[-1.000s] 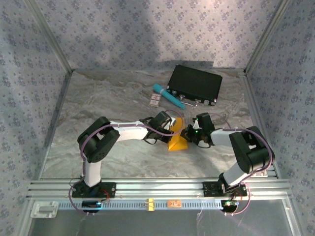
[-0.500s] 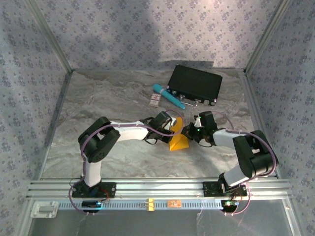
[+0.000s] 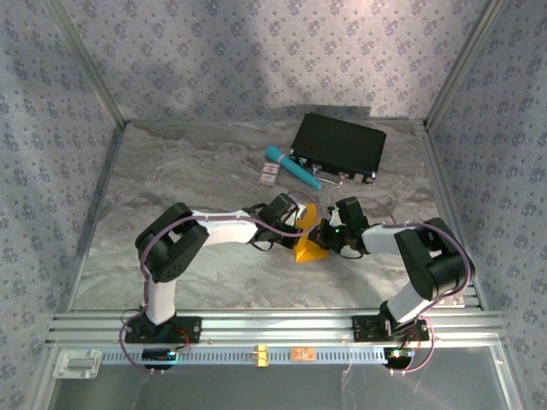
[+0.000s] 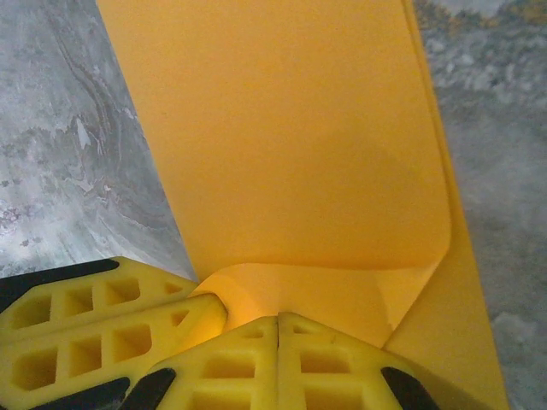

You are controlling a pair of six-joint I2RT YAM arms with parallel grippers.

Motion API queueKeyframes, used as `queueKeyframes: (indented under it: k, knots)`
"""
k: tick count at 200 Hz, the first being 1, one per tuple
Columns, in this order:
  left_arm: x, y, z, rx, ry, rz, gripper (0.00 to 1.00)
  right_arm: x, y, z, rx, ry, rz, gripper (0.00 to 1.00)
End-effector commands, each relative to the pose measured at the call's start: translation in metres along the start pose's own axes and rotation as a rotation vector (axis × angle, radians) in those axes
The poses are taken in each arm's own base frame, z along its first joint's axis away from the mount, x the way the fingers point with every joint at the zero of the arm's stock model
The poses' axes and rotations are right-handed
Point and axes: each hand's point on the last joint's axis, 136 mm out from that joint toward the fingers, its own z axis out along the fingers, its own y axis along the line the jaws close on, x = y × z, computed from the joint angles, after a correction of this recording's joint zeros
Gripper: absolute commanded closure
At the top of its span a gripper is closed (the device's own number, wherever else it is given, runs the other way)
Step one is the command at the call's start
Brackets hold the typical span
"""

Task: Fold a paper plane with a square sheet of paper (pick it up from the middle)
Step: Fold the triangle a second time at the center of the table.

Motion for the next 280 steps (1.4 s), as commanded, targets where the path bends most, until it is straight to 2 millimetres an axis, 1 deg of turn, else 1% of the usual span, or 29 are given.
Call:
queueKeyframes:
  k: [1, 28, 42, 55, 70, 94, 108, 118, 130, 162, 176, 195, 208, 231, 251, 266, 280]
  knots:
    - [0.022, 0.015, 0.007, -0.041, 0.079, -0.004, 1.0, -0.002, 0.005, -0.009, 0.011, -0.011, 0.007, 1.0]
    - [0.024, 0.016, 0.008, -0.043, 0.084, -0.005, 1.0, -0.018, 0.009, -0.019, 0.017, -0.046, -0.006, 1.0]
    - [0.023, 0.016, 0.007, -0.041, 0.084, -0.003, 1.0, -0.024, 0.008, -0.019, 0.003, -0.052, 0.005, 1.0]
    - [0.023, 0.016, 0.008, -0.041, 0.083, -0.005, 1.0, -0.025, 0.006, -0.015, -0.002, -0.038, 0.014, 1.0]
    - [0.023, 0.016, 0.008, -0.043, 0.084, -0.005, 1.0, -0.023, -0.003, -0.011, 0.015, -0.03, 0.035, 1.0]
    - [0.024, 0.016, 0.008, -0.043, 0.086, -0.007, 1.0, -0.016, -0.022, -0.004, 0.047, -0.032, 0.088, 1.0]
    - [0.024, 0.016, 0.008, -0.043, 0.084, -0.005, 1.0, -0.014, -0.032, -0.004, 0.066, -0.038, 0.112, 1.0]
    - [0.024, 0.016, 0.008, -0.043, 0.084, -0.005, 1.0, -0.014, -0.034, -0.005, 0.07, -0.042, 0.119, 1.0]
    - [0.024, 0.016, 0.008, -0.042, 0.085, -0.004, 1.0, -0.019, -0.03, -0.009, 0.053, -0.054, 0.113, 1.0]
    - [0.024, 0.017, 0.008, -0.044, 0.085, -0.005, 1.0, -0.033, 0.001, -0.02, -0.027, -0.062, 0.044, 1.0]
    - [0.024, 0.017, 0.008, -0.043, 0.085, -0.005, 1.0, -0.039, 0.006, -0.023, -0.036, -0.068, 0.028, 1.0]
    - [0.023, 0.017, 0.009, -0.042, 0.085, -0.005, 1.0, -0.043, 0.0, -0.022, -0.015, -0.073, 0.033, 1.0]
    - [0.024, 0.016, 0.009, -0.041, 0.087, -0.005, 1.0, -0.042, -0.012, -0.018, 0.006, -0.069, 0.061, 1.0]
    - [0.024, 0.016, 0.009, -0.041, 0.087, -0.003, 1.0, -0.035, -0.035, -0.011, 0.057, -0.056, 0.121, 1.0]
    - [0.024, 0.016, 0.009, -0.04, 0.087, -0.003, 1.0, -0.034, -0.049, -0.01, 0.08, -0.078, 0.157, 1.0]
    - [0.025, 0.017, 0.009, -0.041, 0.088, -0.004, 1.0, -0.037, -0.051, -0.013, 0.069, -0.096, 0.172, 1.0]
    - [0.025, 0.017, 0.009, -0.042, 0.088, -0.002, 1.0, -0.043, -0.046, -0.017, 0.053, -0.117, 0.161, 1.0]
